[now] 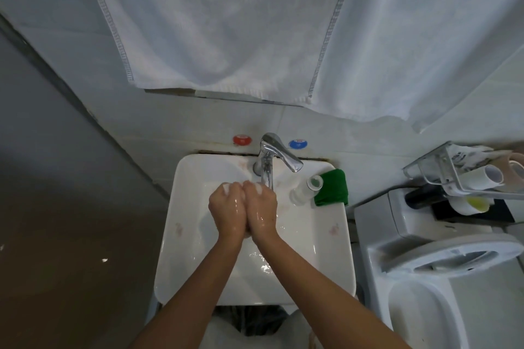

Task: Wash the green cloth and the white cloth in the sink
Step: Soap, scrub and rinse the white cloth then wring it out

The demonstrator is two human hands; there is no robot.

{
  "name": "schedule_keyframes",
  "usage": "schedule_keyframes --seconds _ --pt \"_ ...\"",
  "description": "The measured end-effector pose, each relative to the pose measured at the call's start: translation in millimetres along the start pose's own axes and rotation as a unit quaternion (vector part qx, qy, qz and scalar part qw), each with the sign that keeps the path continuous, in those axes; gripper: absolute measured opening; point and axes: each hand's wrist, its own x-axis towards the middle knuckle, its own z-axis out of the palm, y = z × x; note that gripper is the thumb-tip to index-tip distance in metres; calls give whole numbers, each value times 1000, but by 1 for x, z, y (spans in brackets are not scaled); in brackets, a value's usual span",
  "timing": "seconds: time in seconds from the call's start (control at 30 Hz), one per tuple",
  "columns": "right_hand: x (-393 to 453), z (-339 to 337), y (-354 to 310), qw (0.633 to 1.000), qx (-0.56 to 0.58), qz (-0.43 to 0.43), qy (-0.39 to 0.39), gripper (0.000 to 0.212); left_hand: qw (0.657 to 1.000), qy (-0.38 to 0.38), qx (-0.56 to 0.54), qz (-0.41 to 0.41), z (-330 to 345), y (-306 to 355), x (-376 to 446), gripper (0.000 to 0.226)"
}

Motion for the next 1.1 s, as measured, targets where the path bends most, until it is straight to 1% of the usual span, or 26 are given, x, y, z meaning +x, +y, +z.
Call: schedule_keyframes --seconds 0.03,0.07,0.13,0.17,0.2,0.23,0.3,0.37,0.43,0.5,0.57,0.63,0.7,0.77,0.8,0.83,0.9,0.93,1.0,1.03,1.1 --pt "-6 -2 -6 999 -1 23 -28 19 1000 11 -24 -17 -1 2 3 20" --pt "-9 -4 -8 999 -17 1 -49 26 998 25 -52 -37 -1 7 6 20" --pt "-15 -3 -13 993 -25 -84 -79 51 992 39 -97 -74 -3 19 12 22" --pt "-18 -4 -16 988 -34 -126 -88 58 990 39 -105 -82 -4 23 14 23" --pt "-17 -3 -15 982 -49 -157 -89 60 990 36 -102 -85 -4 27 15 23" --pt "-17 -4 -14 977 -63 -184 -91 57 991 33 -99 -83 -5 30 16 24" --pt "-19 -4 -16 973 -67 -208 -81 48 991 26 -101 -88 -7 37 12 23" --pt "-21 -1 -22 978 -34 -198 -60 43 987 2 -121 -102 -8 44 7 22" --pt "-21 1 -30 984 -4 -173 -41 47 984 -36 -137 -106 -10 51 5 23" --pt "-16 -2 -36 988 33 -144 -43 47 986 -79 -129 -76 -15 57 8 21" --pt "-11 -6 -46 988 45 -138 -51 34 989 -122 -87 -8 -22 63 13 19" --pt "-11 -9 -55 985 34 -159 -54 24 983 -156 -26 93 -29 70 14 22" --pt "-11 -7 -62 981 21 -190 -39 21 967 -161 27 194 -32 76 12 20" --pt "-12 -5 -70 977 38 -210 -23 16 952 -147 69 259 -30 77 7 15" --pt "-13 -4 -76 977 51 -204 -20 13 951 -134 81 267 -28 78 2 11" --pt "-12 -2 -79 979 71 -191 -26 16 954 -118 83 264 -25 79 -3 10" --pt "-12 2 -83 982 109 -149 -43 28 964 -86 53 244 -21 82 -12 18" --pt "-11 4 -82 983 103 -142 -47 30 970 -72 33 228 -19 83 -16 22" --pt "-6 6 -75 988 99 -114 -45 26 980 -49 8 191 -13 81 -16 26" --pt "-5 5 -74 990 80 -103 -52 22 984 -36 2 175 -11 78 -13 28" --pt "-1 4 -67 992 54 -91 -63 23 989 -14 0 148 -7 68 -9 32"
